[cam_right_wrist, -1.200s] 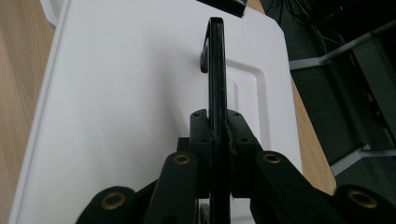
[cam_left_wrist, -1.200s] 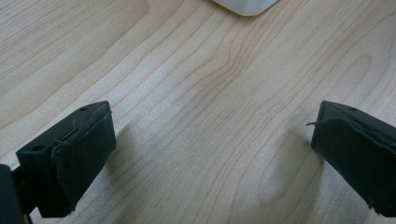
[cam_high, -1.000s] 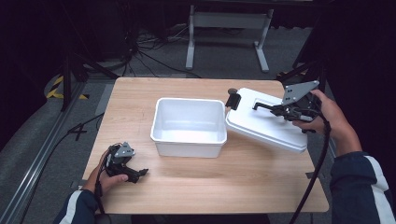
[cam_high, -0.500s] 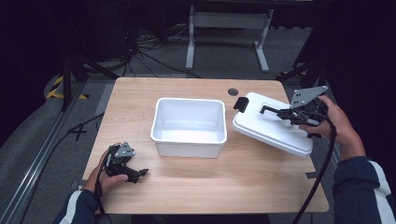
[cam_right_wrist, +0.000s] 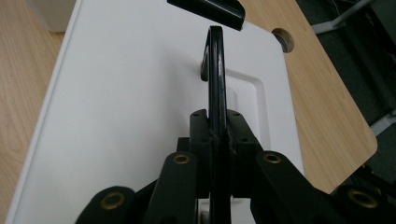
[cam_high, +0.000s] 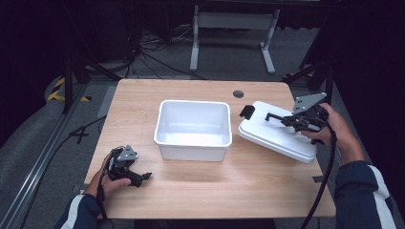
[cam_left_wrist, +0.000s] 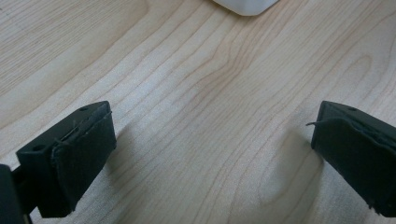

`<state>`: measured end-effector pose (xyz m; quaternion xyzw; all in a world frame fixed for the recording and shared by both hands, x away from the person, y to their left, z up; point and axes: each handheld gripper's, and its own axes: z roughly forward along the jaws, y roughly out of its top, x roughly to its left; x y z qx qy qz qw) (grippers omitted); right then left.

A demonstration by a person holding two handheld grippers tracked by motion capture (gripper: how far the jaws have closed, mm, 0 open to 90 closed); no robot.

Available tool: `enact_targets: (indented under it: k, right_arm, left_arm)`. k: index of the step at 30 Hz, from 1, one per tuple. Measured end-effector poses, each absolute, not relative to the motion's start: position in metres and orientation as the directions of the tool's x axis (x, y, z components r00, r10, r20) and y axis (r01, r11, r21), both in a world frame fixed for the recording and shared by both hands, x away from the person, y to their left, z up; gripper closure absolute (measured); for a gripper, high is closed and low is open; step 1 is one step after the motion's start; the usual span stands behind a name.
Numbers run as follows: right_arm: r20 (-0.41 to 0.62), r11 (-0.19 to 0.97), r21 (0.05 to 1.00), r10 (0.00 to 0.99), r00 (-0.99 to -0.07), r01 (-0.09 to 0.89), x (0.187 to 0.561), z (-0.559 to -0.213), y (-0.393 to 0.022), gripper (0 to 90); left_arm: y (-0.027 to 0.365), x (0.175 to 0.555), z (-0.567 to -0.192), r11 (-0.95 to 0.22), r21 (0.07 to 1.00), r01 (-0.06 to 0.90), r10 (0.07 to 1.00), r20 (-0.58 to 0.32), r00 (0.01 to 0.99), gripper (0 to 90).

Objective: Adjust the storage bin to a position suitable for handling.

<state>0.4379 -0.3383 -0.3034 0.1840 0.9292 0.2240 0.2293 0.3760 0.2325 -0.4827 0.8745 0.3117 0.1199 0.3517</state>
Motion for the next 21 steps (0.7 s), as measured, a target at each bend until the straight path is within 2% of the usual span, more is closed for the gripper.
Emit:
enact_targets:
  k: [21]
  right_arm:
    - [-0.260, 0.785, 0.525, 0.516, -0.816, 0.329, 0.469, -0.364, -0.335, 83.2]
  left_arm:
    - [0.233, 0.376, -0.483, -0.558, 0.690, 0.461, 0.629, -0.010, 0.777, 0.3]
